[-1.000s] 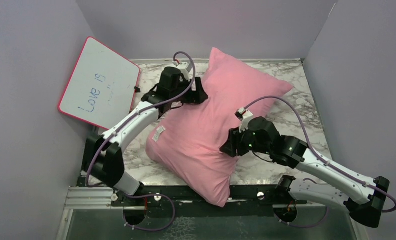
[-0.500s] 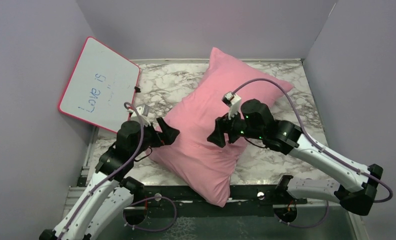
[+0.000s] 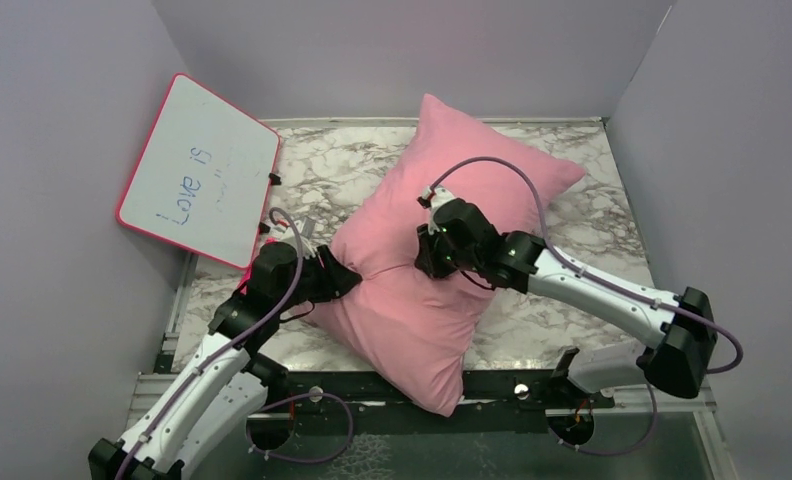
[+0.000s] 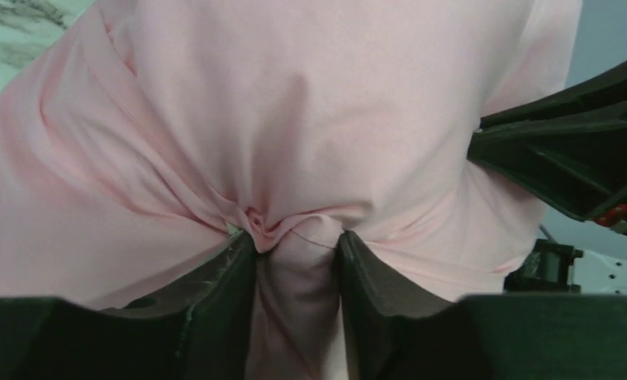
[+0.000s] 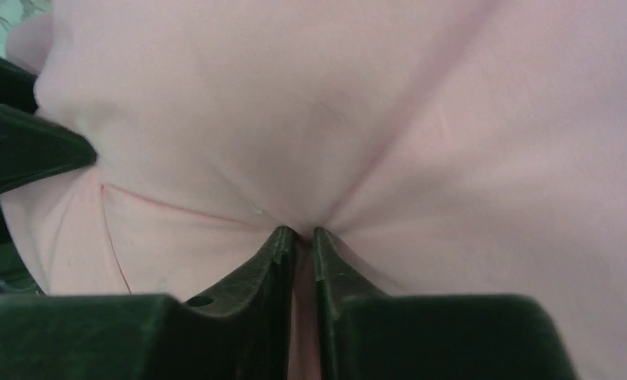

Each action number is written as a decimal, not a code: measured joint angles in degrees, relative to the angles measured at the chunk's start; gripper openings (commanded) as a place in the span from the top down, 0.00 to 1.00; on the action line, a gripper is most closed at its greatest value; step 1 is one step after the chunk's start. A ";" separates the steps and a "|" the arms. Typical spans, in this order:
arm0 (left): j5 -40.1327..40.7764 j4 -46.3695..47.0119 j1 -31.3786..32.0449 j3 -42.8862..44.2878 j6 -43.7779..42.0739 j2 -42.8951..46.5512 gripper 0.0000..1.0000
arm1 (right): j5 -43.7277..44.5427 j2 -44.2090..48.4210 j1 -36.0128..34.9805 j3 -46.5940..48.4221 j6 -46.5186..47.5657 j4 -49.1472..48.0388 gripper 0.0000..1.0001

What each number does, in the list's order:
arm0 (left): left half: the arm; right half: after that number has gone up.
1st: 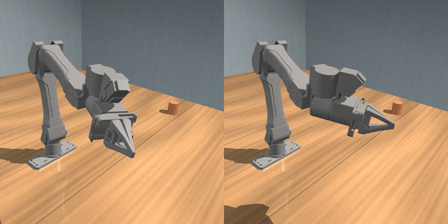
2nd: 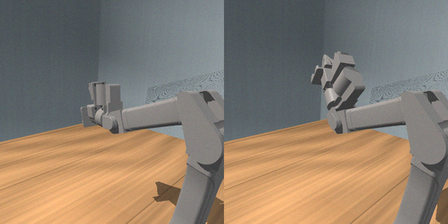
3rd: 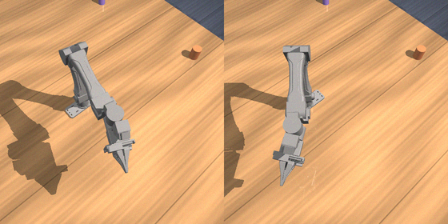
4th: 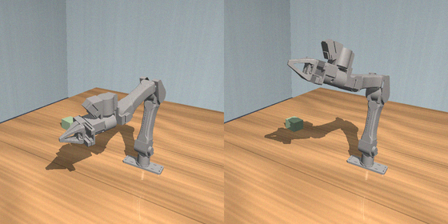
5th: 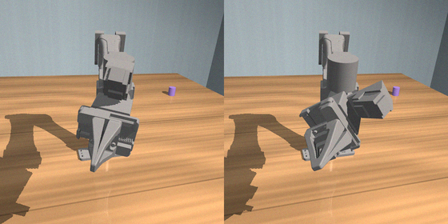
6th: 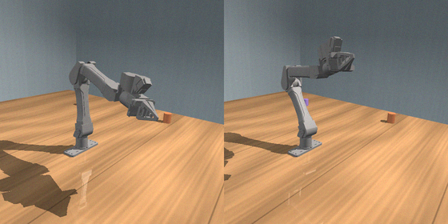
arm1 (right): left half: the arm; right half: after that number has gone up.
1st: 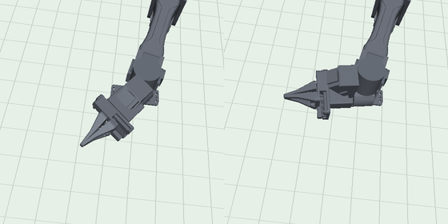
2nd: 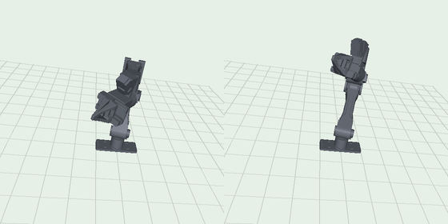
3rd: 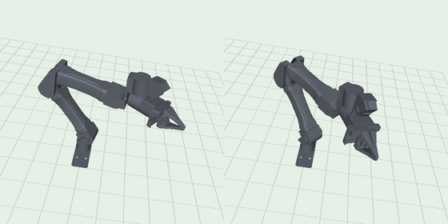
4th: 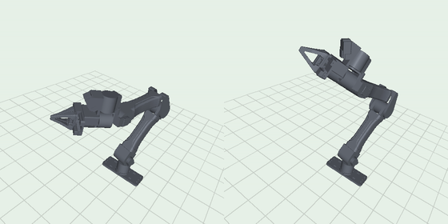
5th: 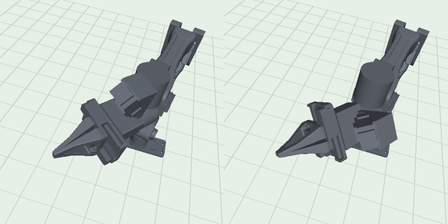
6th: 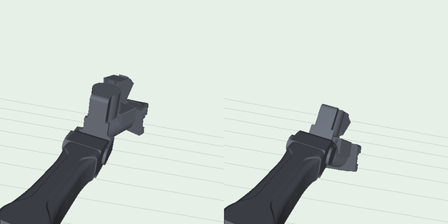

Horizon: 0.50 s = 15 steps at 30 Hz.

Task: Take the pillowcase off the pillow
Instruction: Remove the pillow from the pillowcase.

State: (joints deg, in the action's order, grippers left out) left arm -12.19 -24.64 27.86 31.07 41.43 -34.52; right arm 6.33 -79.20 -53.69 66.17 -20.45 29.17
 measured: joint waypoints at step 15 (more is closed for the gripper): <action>-4.76 13.07 0.13 14.71 -7.13 -32.22 1.00 | -5.16 18.14 0.15 -16.52 -9.73 -4.68 0.53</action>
State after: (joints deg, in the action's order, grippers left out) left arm -16.95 -11.57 27.99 45.78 34.30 -66.74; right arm 1.17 -61.06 -53.54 49.65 -30.17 24.49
